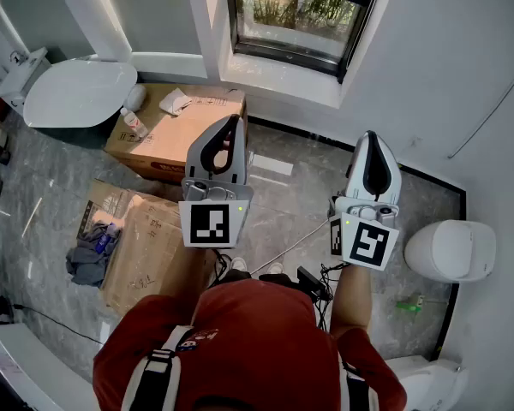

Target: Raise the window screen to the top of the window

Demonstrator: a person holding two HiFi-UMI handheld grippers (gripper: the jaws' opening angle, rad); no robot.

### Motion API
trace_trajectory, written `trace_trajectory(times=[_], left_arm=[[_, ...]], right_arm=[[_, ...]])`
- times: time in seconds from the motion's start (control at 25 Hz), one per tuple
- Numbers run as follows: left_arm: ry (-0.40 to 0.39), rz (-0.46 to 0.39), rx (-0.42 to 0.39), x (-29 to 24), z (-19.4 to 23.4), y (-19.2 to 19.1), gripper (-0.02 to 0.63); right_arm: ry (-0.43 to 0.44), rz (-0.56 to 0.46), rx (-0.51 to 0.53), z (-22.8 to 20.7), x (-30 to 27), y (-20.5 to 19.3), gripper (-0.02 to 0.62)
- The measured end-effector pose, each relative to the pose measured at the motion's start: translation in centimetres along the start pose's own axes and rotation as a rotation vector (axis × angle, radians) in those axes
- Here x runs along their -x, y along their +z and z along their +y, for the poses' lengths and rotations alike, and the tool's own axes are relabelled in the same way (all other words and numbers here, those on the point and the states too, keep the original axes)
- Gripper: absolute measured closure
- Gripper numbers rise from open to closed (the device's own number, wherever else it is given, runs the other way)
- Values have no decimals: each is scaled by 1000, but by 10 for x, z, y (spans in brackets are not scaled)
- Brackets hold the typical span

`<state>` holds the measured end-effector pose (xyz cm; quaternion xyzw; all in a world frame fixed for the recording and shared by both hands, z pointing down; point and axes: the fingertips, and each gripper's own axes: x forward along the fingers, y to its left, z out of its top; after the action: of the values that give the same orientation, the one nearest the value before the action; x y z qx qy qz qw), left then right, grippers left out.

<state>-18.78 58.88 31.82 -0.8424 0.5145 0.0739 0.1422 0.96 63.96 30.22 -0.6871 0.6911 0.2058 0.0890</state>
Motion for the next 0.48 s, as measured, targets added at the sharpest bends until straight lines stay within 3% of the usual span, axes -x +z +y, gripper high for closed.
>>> trace_trajectory(times=[0.48], left_arm=[[14, 22, 3, -14, -28, -6, 601]], right_arm=[[8, -12, -53, -32, 5, -12, 586]])
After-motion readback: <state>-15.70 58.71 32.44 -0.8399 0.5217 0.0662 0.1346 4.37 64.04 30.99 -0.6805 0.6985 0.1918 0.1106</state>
